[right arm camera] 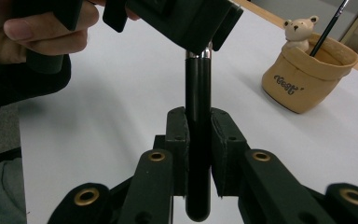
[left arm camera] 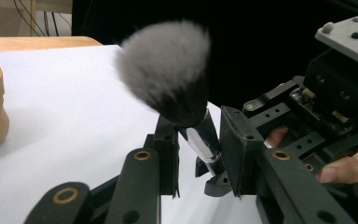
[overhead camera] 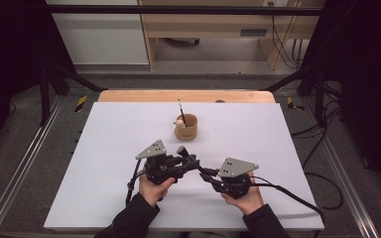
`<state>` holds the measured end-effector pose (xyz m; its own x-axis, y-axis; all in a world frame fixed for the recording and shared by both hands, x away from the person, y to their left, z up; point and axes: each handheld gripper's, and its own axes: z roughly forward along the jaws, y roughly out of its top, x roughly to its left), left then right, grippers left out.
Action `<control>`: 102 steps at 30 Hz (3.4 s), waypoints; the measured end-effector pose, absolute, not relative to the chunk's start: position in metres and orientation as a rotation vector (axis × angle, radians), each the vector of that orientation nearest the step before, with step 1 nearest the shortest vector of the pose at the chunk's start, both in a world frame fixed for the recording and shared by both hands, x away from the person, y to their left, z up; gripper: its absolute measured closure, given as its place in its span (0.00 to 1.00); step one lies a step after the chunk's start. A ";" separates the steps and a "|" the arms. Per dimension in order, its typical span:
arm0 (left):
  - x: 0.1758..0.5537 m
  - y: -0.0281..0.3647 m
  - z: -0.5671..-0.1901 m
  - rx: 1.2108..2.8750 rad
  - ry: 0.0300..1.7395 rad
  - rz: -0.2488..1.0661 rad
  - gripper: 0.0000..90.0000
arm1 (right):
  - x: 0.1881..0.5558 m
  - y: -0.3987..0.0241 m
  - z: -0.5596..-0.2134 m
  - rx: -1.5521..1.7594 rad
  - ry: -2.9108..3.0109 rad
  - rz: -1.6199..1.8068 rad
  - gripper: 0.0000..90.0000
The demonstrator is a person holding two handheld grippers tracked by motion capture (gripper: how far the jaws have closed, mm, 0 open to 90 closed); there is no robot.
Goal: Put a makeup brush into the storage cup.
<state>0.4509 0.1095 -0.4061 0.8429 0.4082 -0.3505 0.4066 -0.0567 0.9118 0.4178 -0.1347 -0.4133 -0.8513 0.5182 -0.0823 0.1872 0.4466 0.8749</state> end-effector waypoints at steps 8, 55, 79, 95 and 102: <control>0.447 0.110 -0.406 1.657 0.630 -0.010 0.80 | 0.418 -0.133 -0.415 0.594 2.373 1.371 0.88; 0.438 0.096 -0.409 1.732 0.665 0.053 0.85 | 0.419 -0.127 -0.415 0.676 2.357 1.424 0.87; 0.438 0.122 -0.392 1.758 0.665 0.177 0.44 | 0.423 -0.132 -0.412 0.763 2.312 1.417 0.88; 0.435 0.167 -0.394 1.796 0.715 0.298 0.28 | 0.428 -0.144 -0.408 0.837 2.241 1.441 0.88; 0.434 0.182 -0.401 1.803 0.752 0.330 0.26 | 0.429 -0.149 -0.406 0.862 2.211 1.458 0.88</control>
